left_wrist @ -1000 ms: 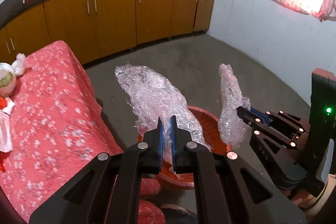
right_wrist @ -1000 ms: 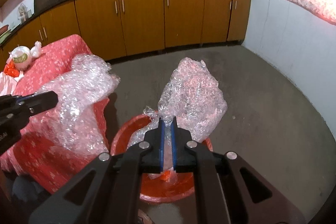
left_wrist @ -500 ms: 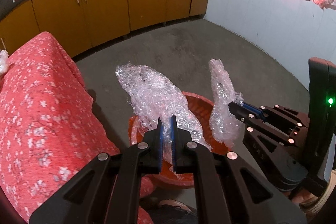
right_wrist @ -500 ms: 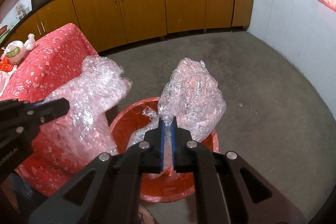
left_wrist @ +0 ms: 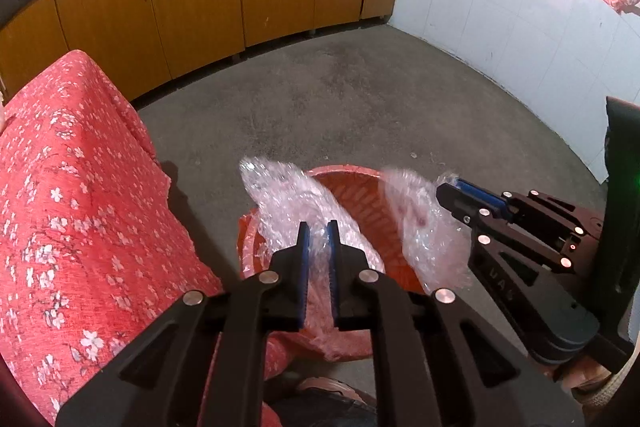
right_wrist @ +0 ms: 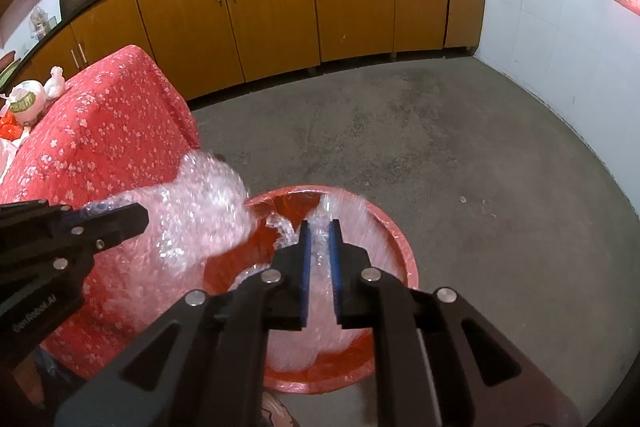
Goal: Collect trash
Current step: 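Carry the bubble wrap pieces to the orange basket and release them, then grasp the red bag with the left tool while the right tool grasps white paper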
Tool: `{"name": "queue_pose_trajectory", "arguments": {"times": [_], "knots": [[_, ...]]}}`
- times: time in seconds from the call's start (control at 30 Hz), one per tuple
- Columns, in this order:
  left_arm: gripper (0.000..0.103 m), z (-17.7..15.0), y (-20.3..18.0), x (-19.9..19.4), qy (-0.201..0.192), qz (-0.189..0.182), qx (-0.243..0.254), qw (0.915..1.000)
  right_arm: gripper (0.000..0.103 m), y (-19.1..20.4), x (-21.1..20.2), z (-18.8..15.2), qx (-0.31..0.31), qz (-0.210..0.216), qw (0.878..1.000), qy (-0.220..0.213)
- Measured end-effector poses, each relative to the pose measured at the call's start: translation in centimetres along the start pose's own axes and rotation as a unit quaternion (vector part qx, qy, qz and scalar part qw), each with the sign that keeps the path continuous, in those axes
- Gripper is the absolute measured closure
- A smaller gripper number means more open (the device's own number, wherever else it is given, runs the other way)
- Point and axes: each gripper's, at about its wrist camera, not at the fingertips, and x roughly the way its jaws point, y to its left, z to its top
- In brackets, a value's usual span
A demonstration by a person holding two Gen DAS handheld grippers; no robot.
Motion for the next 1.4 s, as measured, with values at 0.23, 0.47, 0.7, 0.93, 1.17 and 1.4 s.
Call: {"name": "queue_pose_trajectory", "arguments": {"times": [0.23, 0.47, 0.7, 0.93, 1.17, 1.4], "knots": [[0.081, 0.1, 0.6, -0.6, -0.009, -0.001, -0.015, 0.9999, 0.079, -0.4, -0.5, -0.2, 0.012, -0.006, 1.000, -0.007], [0.081, 0.5, 2.4, -2.9, -0.031, 0.002, -0.046, 0.9984, 0.079, -0.8, -1.8, 0.1, 0.018, -0.011, 1.000, -0.016], [0.080, 0.5, 5.4, -6.8, -0.068, 0.022, -0.083, 0.9940, 0.079, 0.9, -3.9, 1.2, 0.004, -0.001, 0.999, -0.037], [0.080, -1.2, 9.1, -12.7, -0.121, 0.075, -0.098, 0.9850, 0.079, 6.1, -6.6, 3.4, -0.029, 0.045, 0.996, -0.069], [0.074, -4.8, 15.0, -19.7, -0.171, 0.156, -0.120, 0.9653, 0.079, 15.2, -9.4, 5.7, -0.076, 0.127, 0.984, -0.096], [0.072, -9.3, 22.0, -25.0, -0.194, 0.250, -0.173, 0.9326, 0.079, 27.1, -11.6, 6.4, -0.135, 0.222, 0.960, -0.101]]}}
